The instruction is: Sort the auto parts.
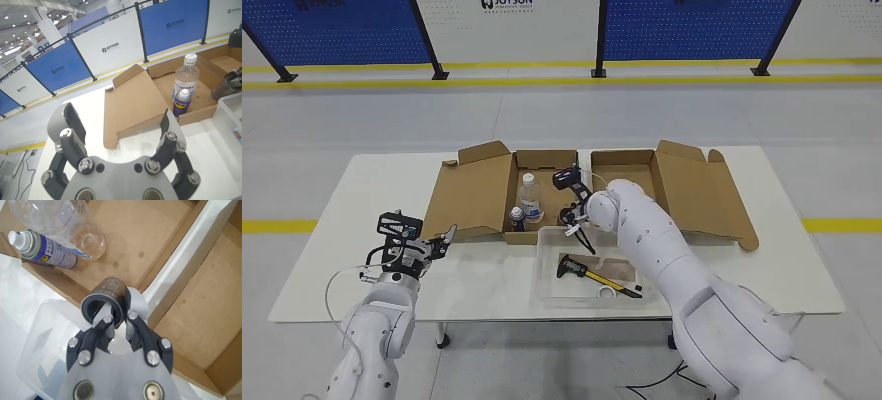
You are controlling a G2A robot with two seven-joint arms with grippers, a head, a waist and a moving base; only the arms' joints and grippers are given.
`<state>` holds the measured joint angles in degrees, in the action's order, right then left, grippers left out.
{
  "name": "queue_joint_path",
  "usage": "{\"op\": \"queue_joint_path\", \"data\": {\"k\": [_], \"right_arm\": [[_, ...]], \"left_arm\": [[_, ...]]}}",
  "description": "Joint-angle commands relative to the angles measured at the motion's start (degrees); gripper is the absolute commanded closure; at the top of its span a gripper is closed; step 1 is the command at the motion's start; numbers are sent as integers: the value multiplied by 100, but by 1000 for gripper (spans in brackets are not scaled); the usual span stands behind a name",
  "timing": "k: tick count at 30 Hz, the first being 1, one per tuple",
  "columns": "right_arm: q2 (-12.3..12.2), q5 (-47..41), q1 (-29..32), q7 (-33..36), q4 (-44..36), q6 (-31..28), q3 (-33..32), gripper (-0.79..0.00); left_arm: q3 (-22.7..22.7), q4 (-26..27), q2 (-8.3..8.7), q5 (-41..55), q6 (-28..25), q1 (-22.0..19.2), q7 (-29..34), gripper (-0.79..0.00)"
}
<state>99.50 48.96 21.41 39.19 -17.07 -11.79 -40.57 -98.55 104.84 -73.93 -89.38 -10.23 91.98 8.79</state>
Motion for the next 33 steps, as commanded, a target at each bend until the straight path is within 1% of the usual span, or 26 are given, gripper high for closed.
{"op": "queue_joint_path", "data": {"k": [1, 2, 5, 7, 15, 18, 20, 23, 27, 33], "right_arm": [[15, 5, -11, -20, 43, -12, 1, -129], [22, 7, -17, -31, 67, -15, 0, -160], [39, 4, -35, -45, 132, -23, -9, -172], [46, 5, -48, -61, 167, -23, -17, -206], [46, 42, -189, -189, 186, 13, -65, -222], [22, 38, -278, -252, 141, -5, -111, -271], [-5, 81, -355, -275, 80, -45, -129, -280], [-56, 99, -449, -280, -74, -97, -187, -305], [-161, 233, -520, -207, -380, -205, -245, -369], [-399, 451, -343, 191, -1192, -277, -407, -425]], "left_arm": [[0, 0, 0, 0, 0, 0, 0, -785], [0, 0, 0, 0, 0, 0, 0, -785], [0, 0, 0, 0, 0, 0, 0, -785], [0, 0, 0, 0, 0, 0, 0, -785], [0, 0, 0, 0, 0, 0, 0, -785], [0, 0, 0, 0, 0, 0, 0, -785], [0, 0, 0, 0, 0, 0, 0, -785], [0, 0, 0, 0, 0, 0, 0, -785], [0, 0, 0, 0, 0, 0, 0, -785], [0, 0, 0, 0, 0, 0, 0, -785]]}}
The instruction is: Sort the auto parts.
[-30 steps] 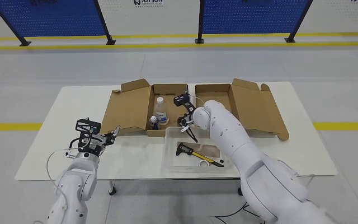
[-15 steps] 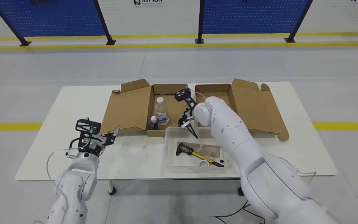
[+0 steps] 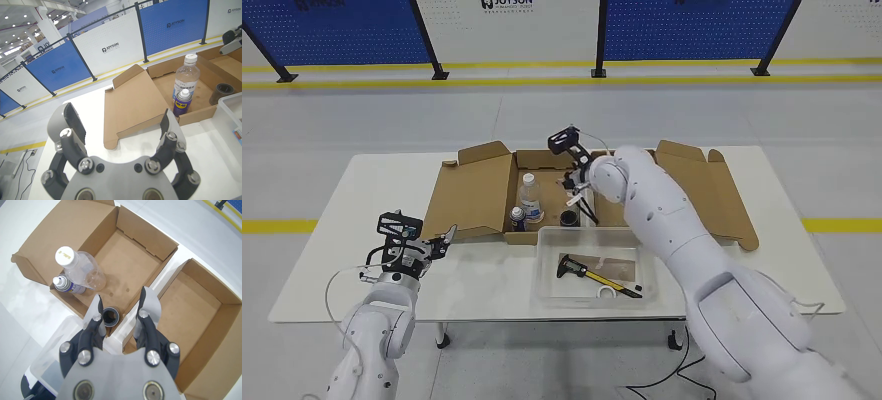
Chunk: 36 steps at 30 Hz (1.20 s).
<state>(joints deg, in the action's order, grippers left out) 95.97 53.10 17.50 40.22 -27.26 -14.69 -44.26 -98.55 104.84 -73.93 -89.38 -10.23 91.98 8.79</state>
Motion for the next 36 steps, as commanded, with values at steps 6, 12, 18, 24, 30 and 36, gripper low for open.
{"op": "queue_joint_path", "data": {"k": [6, 12, 18, 24, 30, 36], "right_arm": [[-428, 222, 623, 773, -1580, 185, -499, -613], [-830, 705, 1642, 1735, -3634, 414, -1076, -714], [-1122, 975, 2562, 2620, -5333, 65, -1602, -708], [-1298, 837, 3115, 3385, -6238, -668, -1839, -690], [-1436, 629, 3364, 3853, -6547, -1084, -1706, -674], [-1671, 337, 3393, 3894, -6423, -1044, -1309, -705]], "left_arm": [[0, 0, 0, 0, 0, 0, 0, -785], [0, 0, 0, 0, 0, 0, 0, -785], [0, 0, 0, 0, 0, 0, 0, -785], [0, 0, 0, 0, 0, 0, 0, -785], [0, 0, 0, 0, 0, 0, 0, -785], [0, 0, 0, 0, 0, 0, 0, -785]]}}
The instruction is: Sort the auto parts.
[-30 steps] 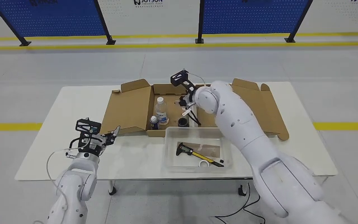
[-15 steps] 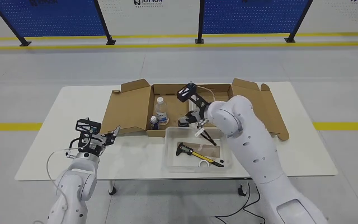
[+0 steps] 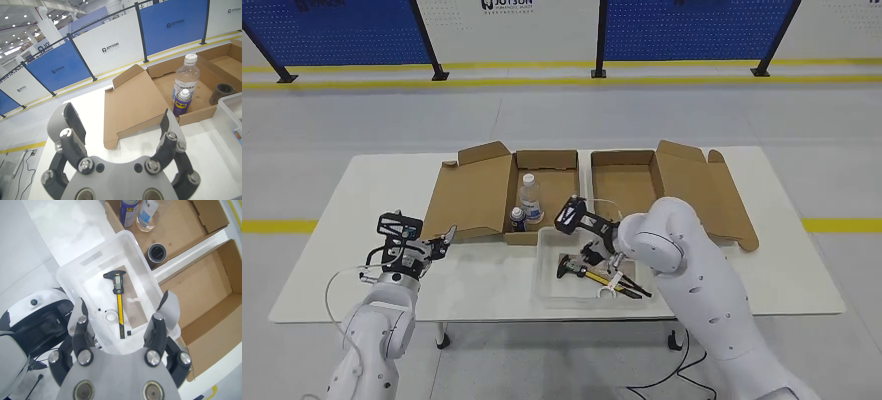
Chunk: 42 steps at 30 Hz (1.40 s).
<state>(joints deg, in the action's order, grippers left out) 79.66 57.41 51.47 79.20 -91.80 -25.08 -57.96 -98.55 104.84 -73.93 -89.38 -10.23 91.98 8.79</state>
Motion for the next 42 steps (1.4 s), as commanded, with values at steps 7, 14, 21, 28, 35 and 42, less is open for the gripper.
{"op": "queue_joint_path", "data": {"k": [7, 14, 21, 28, 35, 42], "right_arm": [[-305, -432, -152, -46, 466, -46, 487, -659], [-390, -60, -348, -146, 1073, -134, 913, -536], [-302, 253, -531, -439, 1630, -103, 1314, -456], [-145, 259, -795, -973, 2169, -151, 1670, -425], [12, 183, -1025, -1344, 2615, -263, 1967, -388], [185, 82, -1202, -1684, 3061, -340, 2236, -369]], "left_arm": [[0, 0, 0, 0, 0, 0, 0, -785], [0, 0, 0, 0, 0, 0, 0, -785], [0, 0, 0, 0, 0, 0, 0, -785], [0, 0, 0, 0, 0, 0, 0, -785], [0, 0, 0, 0, 0, 0, 0, -785], [0, 0, 0, 0, 0, 0, 0, -785]]}}
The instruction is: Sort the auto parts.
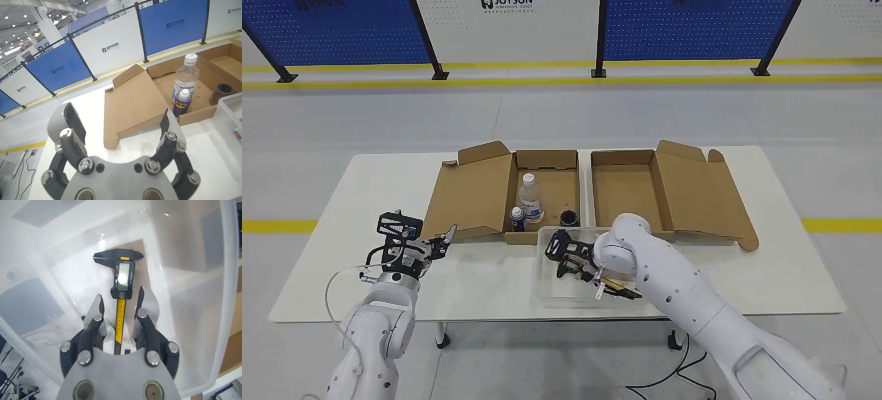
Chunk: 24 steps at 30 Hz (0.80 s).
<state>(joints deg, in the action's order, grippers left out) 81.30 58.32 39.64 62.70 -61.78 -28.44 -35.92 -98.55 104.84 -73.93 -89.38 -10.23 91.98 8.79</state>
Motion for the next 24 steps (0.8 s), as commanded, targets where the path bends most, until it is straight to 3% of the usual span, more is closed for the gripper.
{"op": "queue_joint_path", "data": {"k": [1, 24], "right_arm": [[42, -12, -38, -74, 129, -5, 63, -366], [378, -125, -323, -603, 1110, 77, 343, -345]], "left_arm": [[0, 0, 0, 0, 0, 0, 0, -785], [0, 0, 0, 0, 0, 0, 0, -785]]}}
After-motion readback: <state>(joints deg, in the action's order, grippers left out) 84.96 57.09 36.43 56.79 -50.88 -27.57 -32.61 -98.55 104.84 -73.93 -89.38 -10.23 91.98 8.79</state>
